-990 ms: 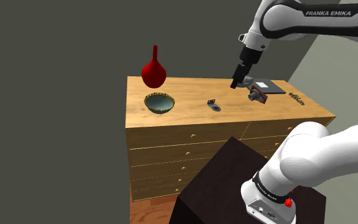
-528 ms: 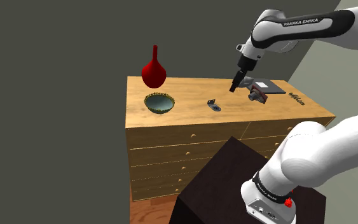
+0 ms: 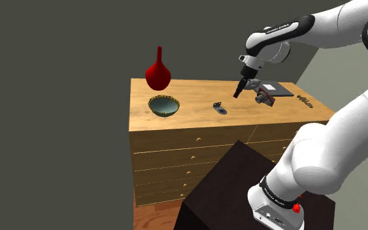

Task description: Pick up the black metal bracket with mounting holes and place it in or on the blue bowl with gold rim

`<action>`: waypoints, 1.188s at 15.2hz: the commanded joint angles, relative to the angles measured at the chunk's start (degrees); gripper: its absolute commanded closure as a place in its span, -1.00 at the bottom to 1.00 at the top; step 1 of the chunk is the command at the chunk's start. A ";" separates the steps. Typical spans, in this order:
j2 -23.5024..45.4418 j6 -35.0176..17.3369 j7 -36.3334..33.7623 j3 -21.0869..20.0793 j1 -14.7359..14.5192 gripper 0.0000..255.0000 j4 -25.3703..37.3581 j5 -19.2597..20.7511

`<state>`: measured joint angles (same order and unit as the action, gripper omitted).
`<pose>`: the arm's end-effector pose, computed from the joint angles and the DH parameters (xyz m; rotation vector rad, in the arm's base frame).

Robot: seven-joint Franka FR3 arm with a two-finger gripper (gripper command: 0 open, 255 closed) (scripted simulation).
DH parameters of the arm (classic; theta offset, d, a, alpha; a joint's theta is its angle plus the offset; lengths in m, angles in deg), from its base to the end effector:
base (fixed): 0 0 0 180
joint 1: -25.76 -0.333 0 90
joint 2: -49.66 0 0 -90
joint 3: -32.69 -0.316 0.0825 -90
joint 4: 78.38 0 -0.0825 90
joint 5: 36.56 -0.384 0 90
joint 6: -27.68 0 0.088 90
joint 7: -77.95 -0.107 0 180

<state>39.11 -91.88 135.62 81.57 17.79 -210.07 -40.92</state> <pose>0.3658 -0.3173 0.3915 -2.9097 -0.3902 -0.1363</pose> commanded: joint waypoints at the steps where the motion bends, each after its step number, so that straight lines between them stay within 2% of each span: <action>1: 7.48 -0.53 8.38 3.82 -1.83 -1.00 3.36 -7.18; 2: 11.58 -0.23 12.66 4.93 -1.92 -1.00 5.15 -11.31; 4: 19.89 1.33 20.76 5.21 -0.11 -1.00 9.15 -19.49; 6: 27.12 3.35 27.08 3.01 3.99 -1.00 13.51 -25.92; 9: 36.05 6.30 33.58 -1.39 10.76 -1.00 20.55 -32.48; 11: 41.38 8.20 36.63 -4.10 14.88 -1.00 25.62 -35.62; 18: 43.81 5.22 38.11 -6.02 15.24 -1.00 24.40 -38.14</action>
<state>82.46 -86.03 173.47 75.91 33.01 -185.40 -78.53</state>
